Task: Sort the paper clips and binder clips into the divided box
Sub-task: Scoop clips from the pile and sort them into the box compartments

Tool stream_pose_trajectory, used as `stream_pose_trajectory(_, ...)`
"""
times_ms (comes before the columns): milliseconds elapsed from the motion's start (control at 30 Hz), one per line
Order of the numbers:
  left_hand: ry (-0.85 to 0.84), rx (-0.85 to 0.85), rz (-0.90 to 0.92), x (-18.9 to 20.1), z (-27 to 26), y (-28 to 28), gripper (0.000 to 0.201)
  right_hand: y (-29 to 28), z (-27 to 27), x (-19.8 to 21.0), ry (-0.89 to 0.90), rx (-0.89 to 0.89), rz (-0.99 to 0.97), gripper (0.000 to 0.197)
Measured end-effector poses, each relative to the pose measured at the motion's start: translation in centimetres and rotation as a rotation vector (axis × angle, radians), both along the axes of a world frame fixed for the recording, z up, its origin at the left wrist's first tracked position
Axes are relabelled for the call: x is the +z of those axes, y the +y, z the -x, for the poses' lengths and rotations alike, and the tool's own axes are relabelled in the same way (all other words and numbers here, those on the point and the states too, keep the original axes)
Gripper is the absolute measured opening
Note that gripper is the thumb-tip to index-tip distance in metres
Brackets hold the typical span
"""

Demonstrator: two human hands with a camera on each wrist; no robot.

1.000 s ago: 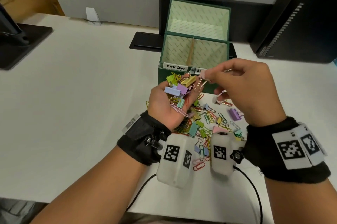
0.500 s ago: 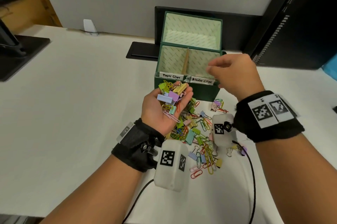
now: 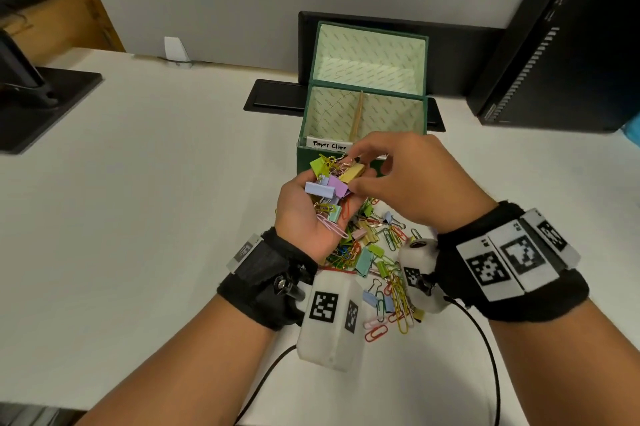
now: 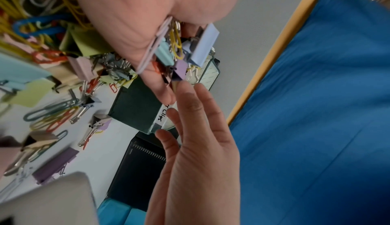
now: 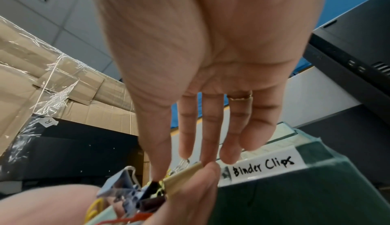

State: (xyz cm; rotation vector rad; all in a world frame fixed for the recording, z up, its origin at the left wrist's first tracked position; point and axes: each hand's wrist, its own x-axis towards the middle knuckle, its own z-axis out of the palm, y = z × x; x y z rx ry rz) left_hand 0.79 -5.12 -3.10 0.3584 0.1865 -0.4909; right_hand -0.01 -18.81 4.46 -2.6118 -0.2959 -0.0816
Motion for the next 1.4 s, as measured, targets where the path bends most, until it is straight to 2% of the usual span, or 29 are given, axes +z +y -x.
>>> stream_pose_trajectory(167,-0.015,-0.01,-0.04,-0.1,0.0,0.0,0.065,0.2,0.3,-0.4,0.031,0.052,0.039,0.029)
stream_pose_trajectory(333,-0.042,-0.03,-0.04,-0.3,0.2,-0.1,0.063,0.3,0.3,-0.7,0.018,0.073,0.108,0.03)
stream_pose_trajectory(500,-0.036,-0.061,-0.075,-0.2,0.0,0.1,0.058,-0.1,-0.1,-1.2,-0.061,0.057,0.088,0.019)
stream_pose_trajectory(800,-0.039,-0.054,-0.005,0.4,0.2,0.1,0.051,-1.3,0.6,-2.3,-0.122,0.105,-0.047,0.009)
stream_pose_trajectory(900,-0.042,-0.045,-0.015,0.3,0.2,0.0,0.055,-1.6,0.8,-2.1,-0.079,0.121,-0.015,0.012)
stream_pose_trajectory(1033,-0.034,-0.062,-0.045,0.0,0.1,0.0,0.05,-1.6,1.0,-1.8,-0.096,0.162,0.003,0.03)
stream_pose_trajectory(1100,-0.023,-0.052,-0.023,-0.2,-0.2,0.2,0.052,-1.8,1.1,-1.5,-0.109,0.168,-0.004,0.032)
stream_pose_trajectory(1167,-0.017,-0.039,0.012,-0.4,-0.4,0.3,0.049,-2.0,1.2,-1.3,-0.099,0.162,-0.052,0.029)
stream_pose_trajectory(1267,-0.012,-0.024,0.067,-0.3,-0.5,0.4,0.041,-2.1,1.3,-1.0,-0.077,0.107,-0.241,0.023)
stream_pose_trajectory(1400,0.006,-0.025,0.084,0.1,-0.2,0.4,0.042,-2.2,1.5,-0.5,-0.097,0.035,-0.416,0.018)
